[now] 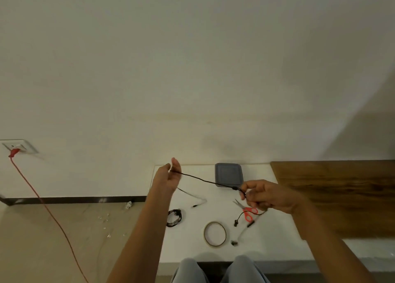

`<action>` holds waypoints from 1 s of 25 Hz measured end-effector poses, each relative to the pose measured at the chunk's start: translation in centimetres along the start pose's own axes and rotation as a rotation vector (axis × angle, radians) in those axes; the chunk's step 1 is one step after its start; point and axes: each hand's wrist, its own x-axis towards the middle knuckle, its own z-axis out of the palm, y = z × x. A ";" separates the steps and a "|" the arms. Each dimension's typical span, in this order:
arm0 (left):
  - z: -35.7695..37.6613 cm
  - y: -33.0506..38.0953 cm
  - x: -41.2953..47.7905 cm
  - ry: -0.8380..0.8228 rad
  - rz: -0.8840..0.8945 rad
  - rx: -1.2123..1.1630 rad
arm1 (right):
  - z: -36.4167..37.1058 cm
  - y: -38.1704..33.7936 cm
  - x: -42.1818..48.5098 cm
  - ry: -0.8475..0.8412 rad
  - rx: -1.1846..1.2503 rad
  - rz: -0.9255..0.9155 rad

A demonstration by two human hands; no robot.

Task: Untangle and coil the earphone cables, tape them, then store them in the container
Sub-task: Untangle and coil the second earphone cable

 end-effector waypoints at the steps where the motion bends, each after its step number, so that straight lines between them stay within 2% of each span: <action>1: -0.3 0.7 0.2 0.011 0.041 0.043 | -0.9 0.9 -0.4 0.063 -0.039 0.045; 4: -1.3 2.3 0.7 0.040 0.097 0.177 | -3.1 3.5 -1.0 0.286 -0.145 0.150; 9: -1.1 3.2 -0.2 -0.031 0.113 0.429 | -4.4 9.1 0.1 0.618 -0.419 0.311; 11: -0.1 2.3 -1.1 -0.084 0.107 0.576 | -3.5 10.6 1.1 0.630 -0.479 0.366; 13: 0.7 0.9 -1.5 -0.142 0.106 0.595 | -1.7 10.0 2.4 0.590 -0.478 0.375; 14: 1.0 0.1 -1.5 -0.176 0.099 0.578 | -0.6 9.3 3.3 0.580 -0.459 0.339; 16: 1.5 -1.5 -1.6 -0.249 0.084 0.564 | 2.1 6.6 5.2 0.608 -0.378 0.152; 19: 1.8 -3.8 -2.2 -0.354 0.035 0.567 | 7.1 1.2 7.3 0.529 -0.025 -0.094; 22: 2.0 -4.6 -3.0 -0.425 0.015 0.605 | 9.9 -2.0 8.1 0.593 0.122 -0.188; 25: 1.9 -3.6 -2.9 -0.425 0.064 0.607 | 9.8 -2.3 7.1 0.675 0.217 -0.240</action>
